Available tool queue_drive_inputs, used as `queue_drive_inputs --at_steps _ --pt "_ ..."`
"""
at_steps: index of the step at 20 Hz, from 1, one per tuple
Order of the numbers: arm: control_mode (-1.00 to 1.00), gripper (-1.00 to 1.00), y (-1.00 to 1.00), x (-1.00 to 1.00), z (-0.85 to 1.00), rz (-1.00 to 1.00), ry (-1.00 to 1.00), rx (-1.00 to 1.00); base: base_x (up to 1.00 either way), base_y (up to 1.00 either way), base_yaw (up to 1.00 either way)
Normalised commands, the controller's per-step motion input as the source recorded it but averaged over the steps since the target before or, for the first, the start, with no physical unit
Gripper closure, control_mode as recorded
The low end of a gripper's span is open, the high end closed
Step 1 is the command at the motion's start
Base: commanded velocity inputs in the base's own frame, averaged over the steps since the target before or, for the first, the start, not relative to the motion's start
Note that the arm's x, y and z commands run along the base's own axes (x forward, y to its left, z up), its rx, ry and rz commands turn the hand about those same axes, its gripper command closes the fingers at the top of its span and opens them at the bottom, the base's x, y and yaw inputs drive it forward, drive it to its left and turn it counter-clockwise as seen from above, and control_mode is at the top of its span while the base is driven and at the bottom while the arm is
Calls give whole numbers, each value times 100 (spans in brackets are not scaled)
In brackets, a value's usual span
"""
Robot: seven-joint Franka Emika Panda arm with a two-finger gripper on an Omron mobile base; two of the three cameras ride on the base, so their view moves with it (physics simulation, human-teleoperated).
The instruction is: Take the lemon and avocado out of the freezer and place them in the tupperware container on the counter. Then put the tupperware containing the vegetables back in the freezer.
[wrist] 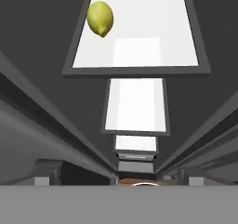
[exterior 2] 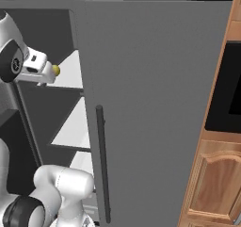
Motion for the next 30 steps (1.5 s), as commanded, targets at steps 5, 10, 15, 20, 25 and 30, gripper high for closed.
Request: queue_drive_inputs --at_steps 5,10,15,20,25,30 --pt "-100 -100 16 64 0 4 -3 8 0 0 0" --pt "-100 -100 14 72 -1 5 0 11 0 0 0" --pt "-100 -100 25 81 -19 5 0 4 0 0 0" --pt "-100 -100 28 73 -26 5 0 1 0 0 0" --pt "-100 -100 20 65 -24 4 0 0 0 0 0" --pt "-100 -100 20 68 -25 2 0 0 0 0 0"
